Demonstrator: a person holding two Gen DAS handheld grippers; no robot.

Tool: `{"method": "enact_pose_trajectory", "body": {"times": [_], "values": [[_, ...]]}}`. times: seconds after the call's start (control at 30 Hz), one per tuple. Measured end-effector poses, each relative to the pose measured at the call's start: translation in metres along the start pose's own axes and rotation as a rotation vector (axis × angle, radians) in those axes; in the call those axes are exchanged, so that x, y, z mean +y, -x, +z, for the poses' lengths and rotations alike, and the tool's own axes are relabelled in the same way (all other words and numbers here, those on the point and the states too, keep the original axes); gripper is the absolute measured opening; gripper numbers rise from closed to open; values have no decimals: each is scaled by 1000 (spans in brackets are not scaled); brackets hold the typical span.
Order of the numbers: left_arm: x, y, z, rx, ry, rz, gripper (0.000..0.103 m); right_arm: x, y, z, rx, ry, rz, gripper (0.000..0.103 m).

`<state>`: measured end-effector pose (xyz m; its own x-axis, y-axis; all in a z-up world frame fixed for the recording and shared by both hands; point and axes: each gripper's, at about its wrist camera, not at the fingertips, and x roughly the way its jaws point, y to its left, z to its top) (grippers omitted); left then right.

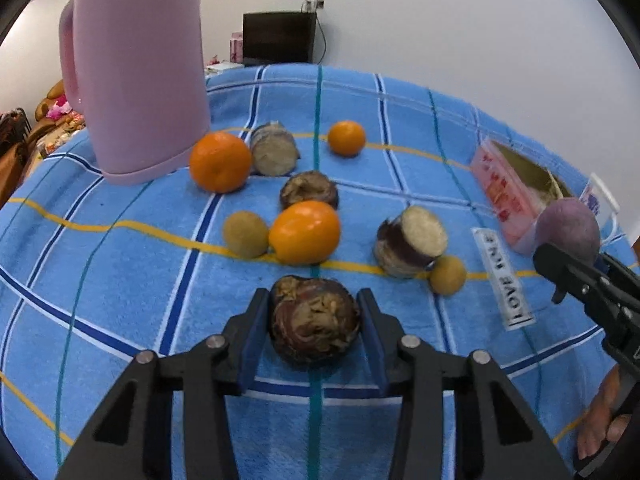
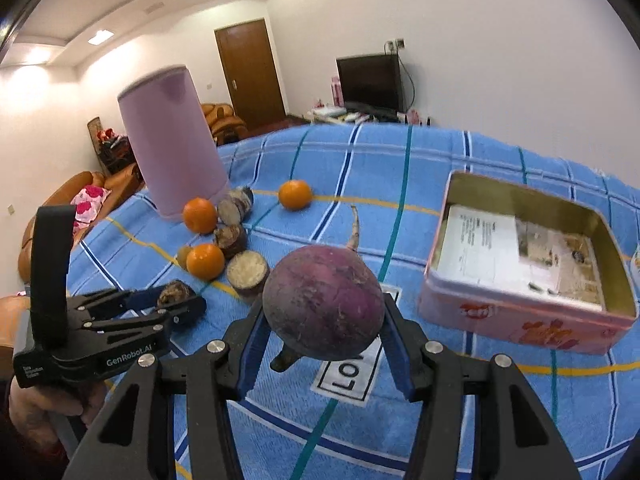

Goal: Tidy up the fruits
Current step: 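Carry both fruits to the pink tin while the right gripper releases the beet inside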

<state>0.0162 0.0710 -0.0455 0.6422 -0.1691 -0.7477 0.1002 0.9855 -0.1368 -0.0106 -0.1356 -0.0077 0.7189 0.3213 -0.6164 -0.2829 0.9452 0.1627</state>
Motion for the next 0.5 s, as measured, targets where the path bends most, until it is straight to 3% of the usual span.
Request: {"method": "enact_pose_trajectory", "body": {"times": [0.27,0.37,0.5], "values": [[-32,41,19,-160,-52,-53,46,-26,38,15,-195,4,-136,54],[-57,48,31,-206,-99,-84,46,-47,45,21,-230,-31,-221,54],[-89,47,40,-244,-153,-125,46,-78,48,25,-230,-106,-265,54]]}}
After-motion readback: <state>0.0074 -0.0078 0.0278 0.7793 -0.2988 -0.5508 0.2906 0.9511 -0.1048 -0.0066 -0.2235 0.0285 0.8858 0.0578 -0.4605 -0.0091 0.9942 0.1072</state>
